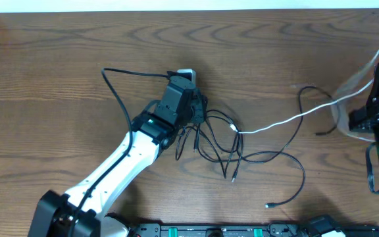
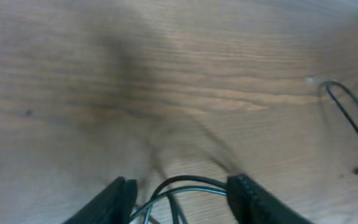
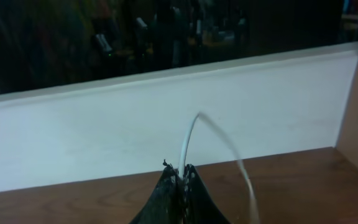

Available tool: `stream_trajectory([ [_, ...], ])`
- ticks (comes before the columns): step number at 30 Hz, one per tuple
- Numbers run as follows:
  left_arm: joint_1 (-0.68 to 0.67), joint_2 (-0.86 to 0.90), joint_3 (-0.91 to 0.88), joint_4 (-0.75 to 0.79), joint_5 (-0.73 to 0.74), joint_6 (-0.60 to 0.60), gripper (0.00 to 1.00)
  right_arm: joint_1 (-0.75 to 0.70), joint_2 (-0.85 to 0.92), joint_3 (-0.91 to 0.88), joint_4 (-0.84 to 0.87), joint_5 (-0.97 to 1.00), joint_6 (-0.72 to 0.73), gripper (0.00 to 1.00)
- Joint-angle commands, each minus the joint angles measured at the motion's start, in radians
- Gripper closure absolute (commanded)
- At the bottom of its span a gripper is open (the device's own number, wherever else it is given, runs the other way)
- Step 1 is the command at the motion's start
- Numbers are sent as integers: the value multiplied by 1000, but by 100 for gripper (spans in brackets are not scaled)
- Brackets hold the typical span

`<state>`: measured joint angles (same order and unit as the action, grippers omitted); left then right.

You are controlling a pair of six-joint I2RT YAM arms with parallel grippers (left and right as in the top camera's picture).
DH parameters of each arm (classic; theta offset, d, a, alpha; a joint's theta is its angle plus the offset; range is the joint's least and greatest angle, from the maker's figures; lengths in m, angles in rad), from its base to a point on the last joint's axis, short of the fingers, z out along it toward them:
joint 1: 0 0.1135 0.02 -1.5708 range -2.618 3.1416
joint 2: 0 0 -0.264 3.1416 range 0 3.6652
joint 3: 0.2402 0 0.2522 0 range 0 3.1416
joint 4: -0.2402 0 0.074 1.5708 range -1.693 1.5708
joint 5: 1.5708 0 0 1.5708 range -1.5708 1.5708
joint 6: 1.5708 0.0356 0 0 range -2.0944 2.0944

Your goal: Untangle cables

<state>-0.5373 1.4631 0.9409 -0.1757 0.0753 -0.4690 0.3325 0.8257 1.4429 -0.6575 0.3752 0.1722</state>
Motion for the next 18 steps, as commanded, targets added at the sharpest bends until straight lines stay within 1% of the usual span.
stream_trajectory([
  [1, 4, 37, 3, 2, -13, -5, 46, 2, 59, 14, 3, -4, -43, 99],
  [4, 4, 58, 3, 1, -13, -5, 45, 2, 129, 14, -18, -59, -43, 99],
  [8, 4, 71, 3, -2, -13, -4, 45, 2, 245, 15, -140, -175, -41, 99],
  [10, 4, 72, 3, -3, -13, -4, 65, 2, 296, 15, -208, -225, -39, 99],
  [11, 4, 72, 3, -3, -14, -4, 72, 2, 315, 15, -237, -246, -38, 99],
  [13, 4, 72, 3, -3, -27, -4, 80, 2, 347, 15, -299, -286, -35, 99],
  [16, 4, 72, 3, -3, -89, -4, 81, 2, 362, 16, -390, -296, -8, 99],
  [18, 4, 72, 3, -2, -101, -4, 80, 1, 358, 24, -441, -288, -9, 99],
])
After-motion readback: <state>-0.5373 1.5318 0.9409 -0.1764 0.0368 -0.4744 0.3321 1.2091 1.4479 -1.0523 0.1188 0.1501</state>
